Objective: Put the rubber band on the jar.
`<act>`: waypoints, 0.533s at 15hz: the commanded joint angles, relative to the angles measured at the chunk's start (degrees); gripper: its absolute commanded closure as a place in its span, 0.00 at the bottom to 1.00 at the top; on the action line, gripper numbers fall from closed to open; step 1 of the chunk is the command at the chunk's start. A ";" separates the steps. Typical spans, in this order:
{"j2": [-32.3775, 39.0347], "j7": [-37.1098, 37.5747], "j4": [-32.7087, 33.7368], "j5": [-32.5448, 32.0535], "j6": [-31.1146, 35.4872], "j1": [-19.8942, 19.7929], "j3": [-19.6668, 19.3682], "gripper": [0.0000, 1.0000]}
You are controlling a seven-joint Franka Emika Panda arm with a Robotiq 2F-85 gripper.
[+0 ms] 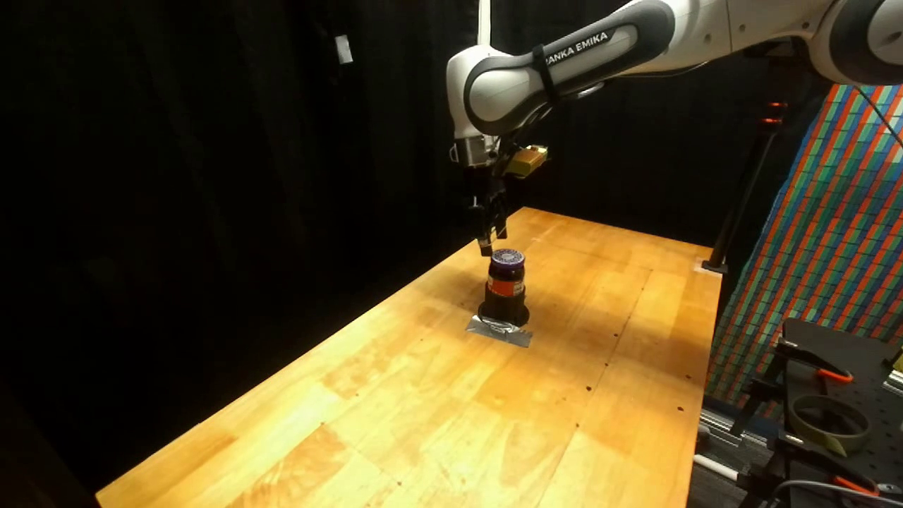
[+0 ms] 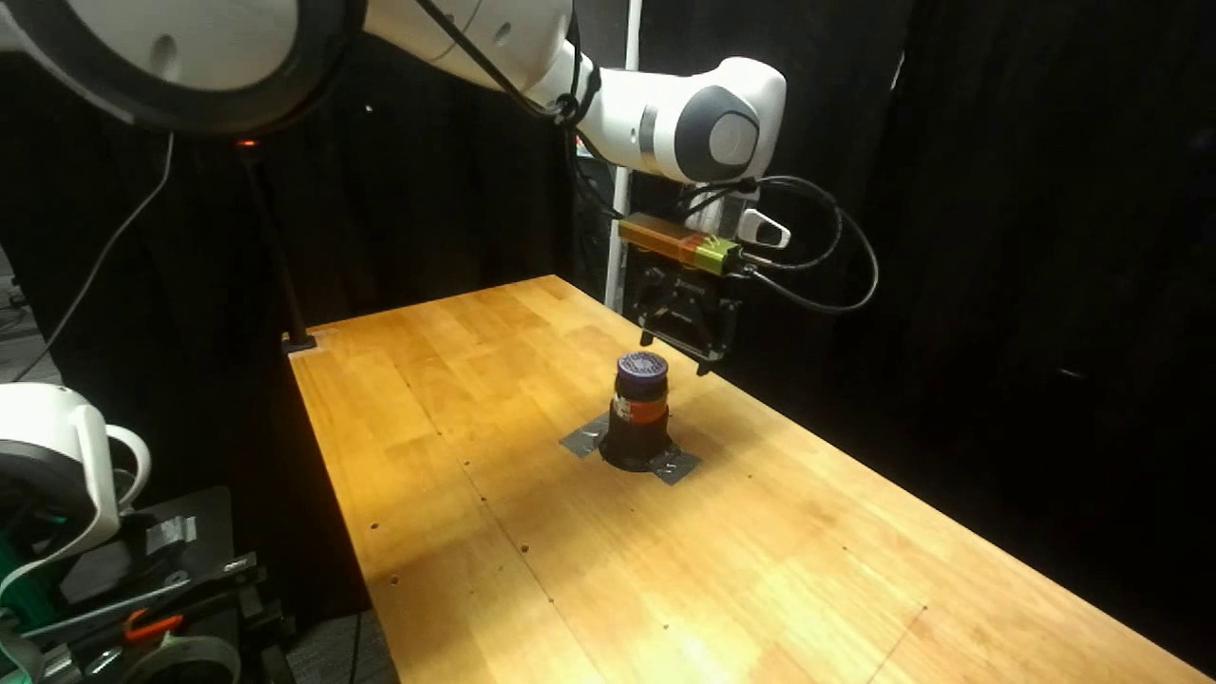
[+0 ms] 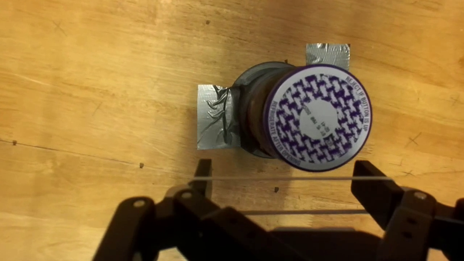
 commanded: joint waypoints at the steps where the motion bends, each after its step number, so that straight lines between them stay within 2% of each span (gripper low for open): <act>1: 4.71 -2.16 6.81 -0.08 -2.33 -0.88 0.95 0.00; 8: 7.79 -3.80 9.14 0.11 -4.09 -1.12 1.13 0.00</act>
